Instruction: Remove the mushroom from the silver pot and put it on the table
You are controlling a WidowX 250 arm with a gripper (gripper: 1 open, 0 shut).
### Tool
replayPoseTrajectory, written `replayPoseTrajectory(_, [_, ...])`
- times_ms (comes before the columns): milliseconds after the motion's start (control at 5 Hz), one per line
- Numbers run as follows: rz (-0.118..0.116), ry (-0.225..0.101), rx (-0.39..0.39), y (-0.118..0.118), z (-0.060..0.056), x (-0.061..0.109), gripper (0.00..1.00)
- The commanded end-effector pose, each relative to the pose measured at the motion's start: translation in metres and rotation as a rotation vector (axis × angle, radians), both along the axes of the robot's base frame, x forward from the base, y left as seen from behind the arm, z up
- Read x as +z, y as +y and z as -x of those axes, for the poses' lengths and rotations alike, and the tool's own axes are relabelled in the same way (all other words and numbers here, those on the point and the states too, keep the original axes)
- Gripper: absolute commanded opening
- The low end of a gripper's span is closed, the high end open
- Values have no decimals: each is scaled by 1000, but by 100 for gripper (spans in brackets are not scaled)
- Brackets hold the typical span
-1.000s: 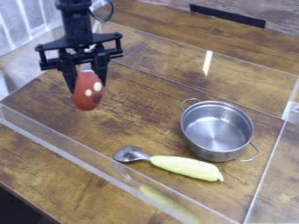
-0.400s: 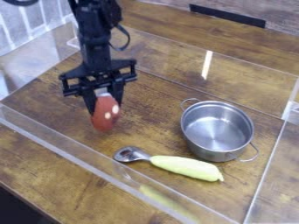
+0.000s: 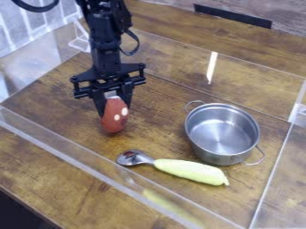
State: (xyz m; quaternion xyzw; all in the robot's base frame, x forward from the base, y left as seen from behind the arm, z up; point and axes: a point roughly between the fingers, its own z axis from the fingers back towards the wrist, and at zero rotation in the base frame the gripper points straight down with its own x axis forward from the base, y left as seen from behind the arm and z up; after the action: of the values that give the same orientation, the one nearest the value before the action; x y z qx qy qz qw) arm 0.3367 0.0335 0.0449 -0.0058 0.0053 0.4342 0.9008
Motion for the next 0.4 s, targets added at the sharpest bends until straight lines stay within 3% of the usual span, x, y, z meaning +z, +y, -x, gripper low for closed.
replayPoseTrajectory(0, [-4, -59, 7, 7, -12, 14, 0])
replayPoseTrajectory(200, [1, -61, -7, 9, -18, 12, 0])
